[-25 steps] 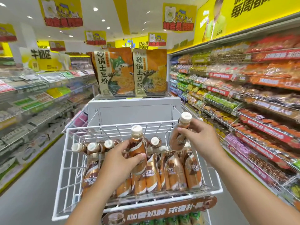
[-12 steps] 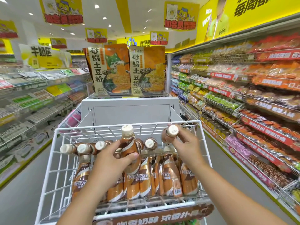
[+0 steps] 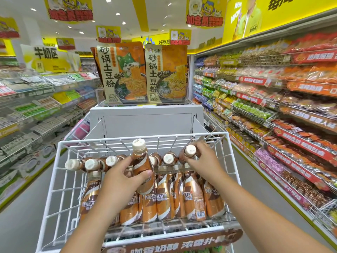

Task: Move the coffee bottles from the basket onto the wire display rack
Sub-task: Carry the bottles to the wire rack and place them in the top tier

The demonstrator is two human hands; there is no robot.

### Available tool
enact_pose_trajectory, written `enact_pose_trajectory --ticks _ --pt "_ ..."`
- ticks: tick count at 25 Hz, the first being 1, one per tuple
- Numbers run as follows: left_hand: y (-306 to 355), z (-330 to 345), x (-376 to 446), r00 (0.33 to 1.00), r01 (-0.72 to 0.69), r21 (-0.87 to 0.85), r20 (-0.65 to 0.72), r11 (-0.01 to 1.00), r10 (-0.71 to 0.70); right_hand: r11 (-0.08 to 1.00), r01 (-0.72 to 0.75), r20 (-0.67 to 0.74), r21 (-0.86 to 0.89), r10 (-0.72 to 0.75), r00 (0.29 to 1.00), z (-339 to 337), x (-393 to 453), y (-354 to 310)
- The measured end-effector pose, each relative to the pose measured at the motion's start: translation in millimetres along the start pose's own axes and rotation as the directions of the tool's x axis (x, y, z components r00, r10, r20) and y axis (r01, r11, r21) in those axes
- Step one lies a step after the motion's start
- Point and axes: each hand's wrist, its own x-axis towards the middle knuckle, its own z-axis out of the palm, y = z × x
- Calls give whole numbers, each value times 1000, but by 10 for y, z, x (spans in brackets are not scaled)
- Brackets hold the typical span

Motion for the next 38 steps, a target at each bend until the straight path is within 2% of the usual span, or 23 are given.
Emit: enact_pose_trajectory --ticks 5,13,16,19,21,23,25,28,33,35,37,38 --pt "-20 25 40 1000 -3 -24 -3 1000 3 993 -85 34 -88 88 996 11 102 -26" --pt "14 68 47 999 -16 -33 30 999 17 977 5 138 -212 25 990 32 90 15" --pt "12 73 54 999 -13 -33 34 999 14 971 -8 162 -239 48 986 -18 32 -28" --pt "-12 71 60 999 -17 -5 41 1000 18 970 -38 117 -241 68 991 -126 -67 -146" --pt "-4 78 56 999 -27 14 42 1000 26 986 -36 13 -163 39 999 -196 -164 -292" --pt "6 104 51 999 -34 29 44 999 32 1000 -17 -57 8 18 998 -221 -256 -493" --pt "24 132 37 997 -56 63 55 996 53 989 -38 37 145 33 999 -183 -345 -724" --pt "87 158 12 993 -108 118 59 987 102 977 -86 277 197 29 960 -9 -439 -966" --pt "81 161 -49 972 -211 155 133 965 192 982 -46 246 185 -1 969 232 -481 -984" --pt "-38 125 -30 964 -253 352 171 901 204 978 -56 224 199 10 975 229 -496 -960" --pt "-180 94 -16 960 -275 642 144 716 239 971 -83 195 224 39 980 157 -496 -947" --pt "-243 97 -24 949 -287 733 132 617 285 966 -94 176 241 51 983 108 -487 -944"
